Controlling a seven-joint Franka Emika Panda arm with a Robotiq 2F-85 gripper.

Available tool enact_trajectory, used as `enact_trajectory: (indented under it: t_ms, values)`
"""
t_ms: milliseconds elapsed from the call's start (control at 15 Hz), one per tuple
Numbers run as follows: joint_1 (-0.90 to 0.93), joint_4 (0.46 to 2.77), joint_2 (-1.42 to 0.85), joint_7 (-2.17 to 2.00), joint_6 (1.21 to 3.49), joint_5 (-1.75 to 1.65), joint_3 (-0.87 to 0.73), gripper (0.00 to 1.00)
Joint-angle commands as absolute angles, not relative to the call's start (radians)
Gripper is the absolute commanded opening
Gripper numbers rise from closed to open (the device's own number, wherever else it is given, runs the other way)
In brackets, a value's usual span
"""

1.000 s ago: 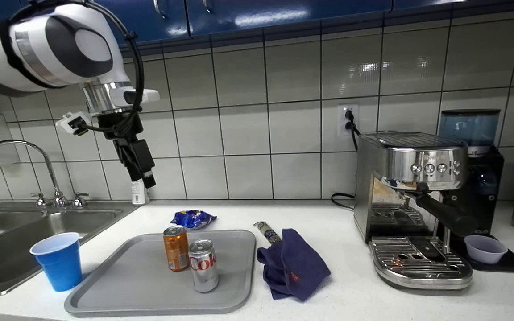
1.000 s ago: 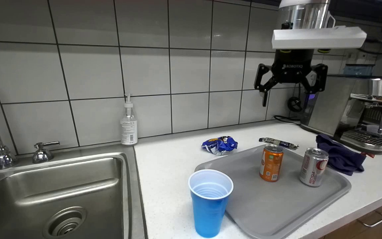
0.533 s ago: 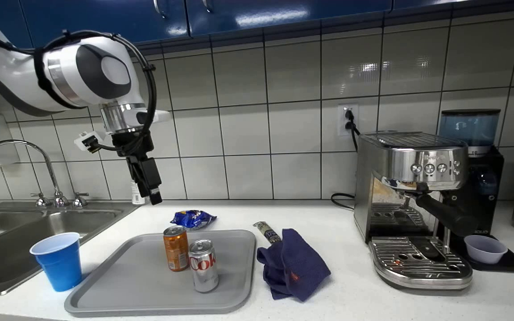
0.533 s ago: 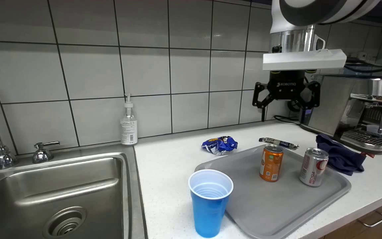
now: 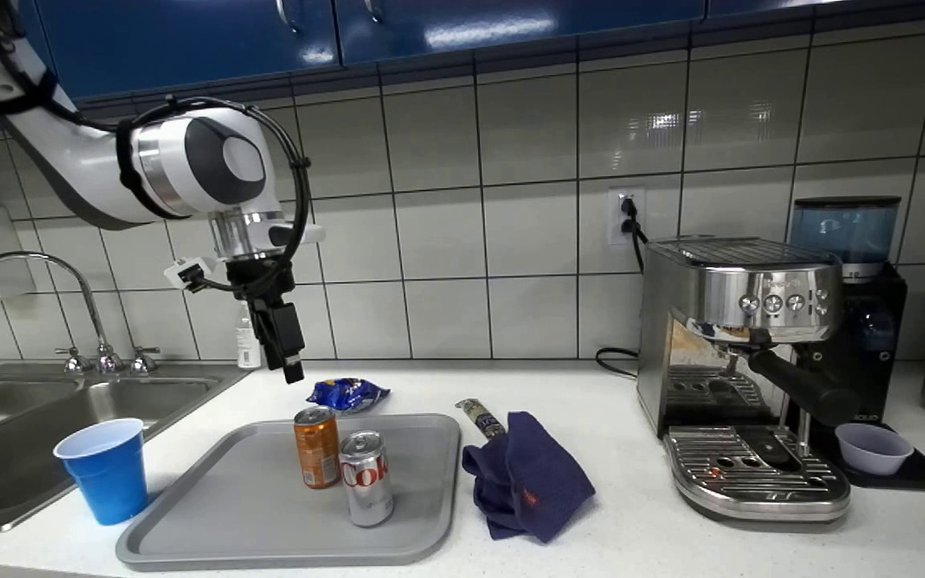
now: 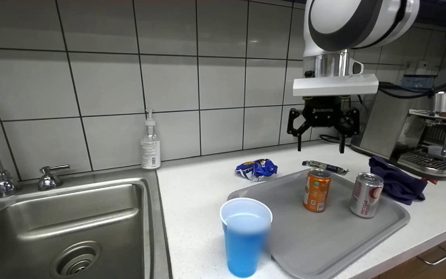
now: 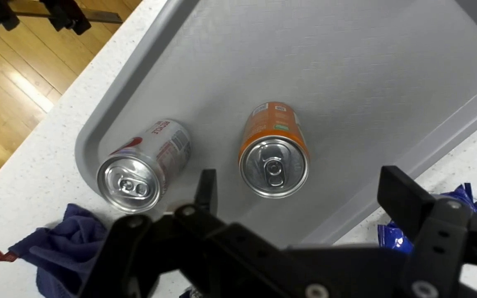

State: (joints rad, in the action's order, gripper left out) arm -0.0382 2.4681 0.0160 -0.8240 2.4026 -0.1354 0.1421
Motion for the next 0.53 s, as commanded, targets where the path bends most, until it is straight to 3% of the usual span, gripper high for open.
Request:
enact_trajectory:
  t_ms: [0, 467]
  values:
    - [0.003, 2.402, -0.060, -0.882, 2.377, -0.168, 0.108, 1.00]
    - [0.050, 2.372, -0.135, -0.915, 2.380, -0.180, 0.050, 1.00]
